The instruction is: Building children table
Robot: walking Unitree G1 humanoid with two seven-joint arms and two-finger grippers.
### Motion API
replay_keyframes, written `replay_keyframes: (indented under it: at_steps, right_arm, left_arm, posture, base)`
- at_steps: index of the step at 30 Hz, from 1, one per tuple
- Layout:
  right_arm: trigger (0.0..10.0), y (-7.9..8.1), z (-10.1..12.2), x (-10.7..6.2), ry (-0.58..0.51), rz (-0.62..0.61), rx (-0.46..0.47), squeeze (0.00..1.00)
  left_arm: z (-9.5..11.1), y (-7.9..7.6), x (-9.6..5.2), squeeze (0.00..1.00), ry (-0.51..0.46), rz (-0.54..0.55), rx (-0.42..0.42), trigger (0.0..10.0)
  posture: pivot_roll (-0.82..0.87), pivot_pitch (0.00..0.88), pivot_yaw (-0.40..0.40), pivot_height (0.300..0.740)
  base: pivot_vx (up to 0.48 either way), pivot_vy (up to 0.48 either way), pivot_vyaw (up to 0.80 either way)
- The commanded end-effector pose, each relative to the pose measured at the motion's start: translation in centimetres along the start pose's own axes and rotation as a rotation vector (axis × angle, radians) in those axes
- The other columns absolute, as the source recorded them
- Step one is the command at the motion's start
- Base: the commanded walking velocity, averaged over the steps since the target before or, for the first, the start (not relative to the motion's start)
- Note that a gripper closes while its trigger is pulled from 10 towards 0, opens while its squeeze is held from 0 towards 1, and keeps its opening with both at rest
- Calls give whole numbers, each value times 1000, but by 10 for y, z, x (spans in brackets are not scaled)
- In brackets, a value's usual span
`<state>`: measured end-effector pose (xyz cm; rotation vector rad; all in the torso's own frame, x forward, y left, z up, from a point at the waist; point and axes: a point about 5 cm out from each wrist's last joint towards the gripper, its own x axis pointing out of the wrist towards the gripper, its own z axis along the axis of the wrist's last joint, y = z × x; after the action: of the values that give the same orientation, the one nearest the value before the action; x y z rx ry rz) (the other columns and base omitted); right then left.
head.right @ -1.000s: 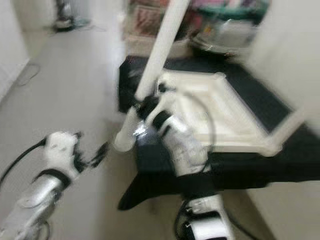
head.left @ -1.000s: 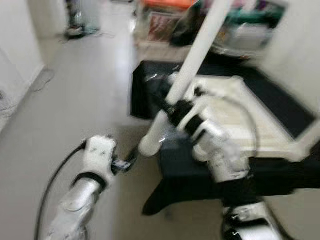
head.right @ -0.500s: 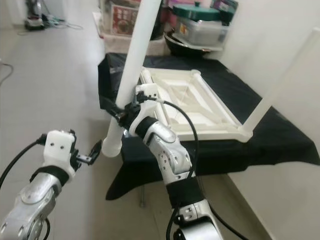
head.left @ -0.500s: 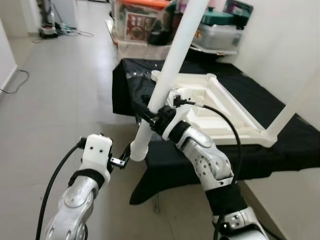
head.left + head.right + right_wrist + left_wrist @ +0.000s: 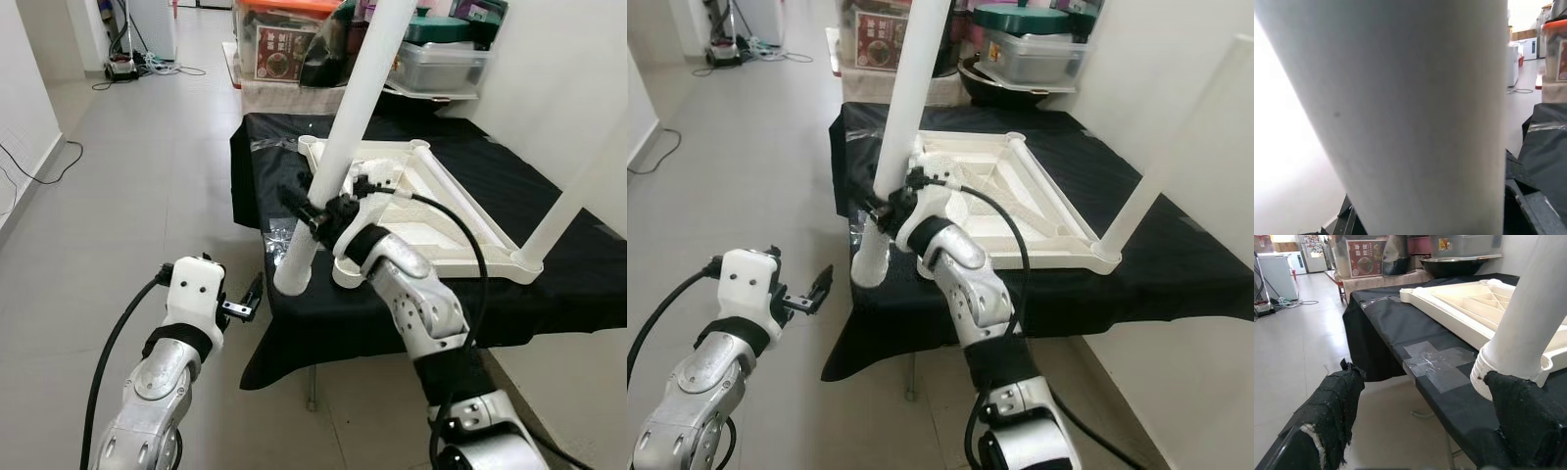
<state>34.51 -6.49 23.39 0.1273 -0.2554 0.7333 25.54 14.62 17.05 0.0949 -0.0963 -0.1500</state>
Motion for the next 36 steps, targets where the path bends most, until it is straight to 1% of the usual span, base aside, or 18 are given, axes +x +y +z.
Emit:
replay_keyframes:
  at_steps: [1, 2, 3, 4, 5, 6, 8, 9, 12, 16, 21, 28, 36]
  right_arm:
    - [10000, -7, 3, 0, -9, -28, -16, 0]
    - [10000, -7, 3, 0, -9, -28, -16, 0]
    - [10000, -18, 7, 2, -9, -76, -7, 0]
    - [10000, -21, 8, 2, -10, -89, -4, 0]
    - [10000, -22, 10, 2, -16, -94, -51, 0]
    - [10000, -21, 11, 2, -19, -94, -87, 0]
    - [10000, -19, 10, 2, -24, -89, -89, 0]
    - [10000, -15, 8, 3, -27, -80, -66, 0]
    - [10000, -13, 6, 3, -27, -70, -54, 0]
    - [10000, -7, 2, 4, -24, -57, -52, 0]
    - [10000, -6, 1, 5, -27, -54, -50, 0]
    - [10000, -5, 1, 8, -35, -46, -53, 0]
    - [10000, -4, 0, 8, -35, -40, -54, 0]
  left_arm:
    - [-3, 0, 2, 0, 9, 8, -7, 10000]
    - [-3, 0, 2, 0, 9, 8, -7, 10000]
    - [-1, 3, 1, 0, -2, 27, -11, 10000]
    - [-1, 4, 0, 0, -5, 32, -12, 10000]
    - [0, 4, 0, 0, -12, 35, -19, 10000]
    - [1, 4, 0, 0, -16, 36, -24, 10000]
    - [1, 4, 0, 0, -17, 39, -26, 10000]
    - [2, 5, 1, 0, -23, 49, -40, 10000]
    - [3, 6, 1, 0, -27, 61, -65, 10000]
    - [4, 8, 4, 0, -29, 63, -47, 10000]
    - [4, 7, 4, 0, -33, 58, -39, 10000]
    - [1, 8, 5, 0, -26, 65, -19, 10000]
    - [0, 8, 4, 0, -27, 70, -33, 10000]
  posture:
    - [116, 0, -131, 740]
    - [116, 0, -131, 740]
    - [117, 0, -132, 740]
    - [118, 0, -133, 740]
    - [118, 0, -133, 740]
    - [118, 0, -133, 740]
    - [119, 0, -132, 740]
    - [120, 0, -132, 740]
    - [120, 0, -132, 740]
    - [122, 0, -129, 740]
    - [120, 0, -128, 740]
    - [118, 0, -132, 740]
    - [119, 0, -137, 740]
  base:
    - [0, 0, 0]
    - [0, 0, 0]
    - [0, 0, -800]
    - [0, 0, -800]
    - [0, 0, 0]
    - [0, 0, 0]
    - [0, 0, 0]
    - [0, 0, 0]
    - [210, 0, 0]
    - [434, 0, 0]
    - [387, 0, 0]
    - [0, 0, 0]
    - [0, 0, 0]
